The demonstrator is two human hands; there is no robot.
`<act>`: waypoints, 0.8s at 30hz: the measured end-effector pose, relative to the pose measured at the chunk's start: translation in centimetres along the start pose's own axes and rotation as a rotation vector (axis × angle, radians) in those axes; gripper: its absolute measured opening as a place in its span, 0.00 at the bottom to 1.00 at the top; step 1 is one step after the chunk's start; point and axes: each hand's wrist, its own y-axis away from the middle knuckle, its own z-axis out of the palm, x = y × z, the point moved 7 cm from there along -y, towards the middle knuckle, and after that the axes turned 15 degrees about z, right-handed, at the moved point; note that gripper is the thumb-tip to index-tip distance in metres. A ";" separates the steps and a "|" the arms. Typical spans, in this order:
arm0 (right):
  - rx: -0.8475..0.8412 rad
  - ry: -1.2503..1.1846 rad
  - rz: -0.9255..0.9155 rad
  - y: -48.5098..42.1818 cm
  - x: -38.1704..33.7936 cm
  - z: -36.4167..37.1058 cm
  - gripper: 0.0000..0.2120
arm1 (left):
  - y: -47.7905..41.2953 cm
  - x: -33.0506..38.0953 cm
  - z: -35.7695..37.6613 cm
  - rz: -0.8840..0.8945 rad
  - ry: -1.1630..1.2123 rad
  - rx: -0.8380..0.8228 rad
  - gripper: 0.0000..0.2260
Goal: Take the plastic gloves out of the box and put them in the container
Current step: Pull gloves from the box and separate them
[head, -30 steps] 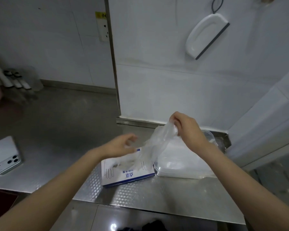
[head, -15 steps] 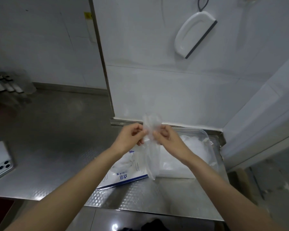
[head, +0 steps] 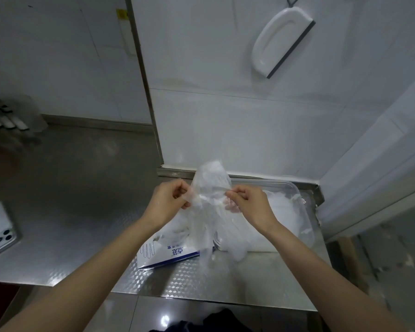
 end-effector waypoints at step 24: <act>0.104 -0.049 0.106 -0.4 2.8 -2.2 0.08 | 6.5 -10.3 5.3 -0.007 -0.703 -0.868 0.15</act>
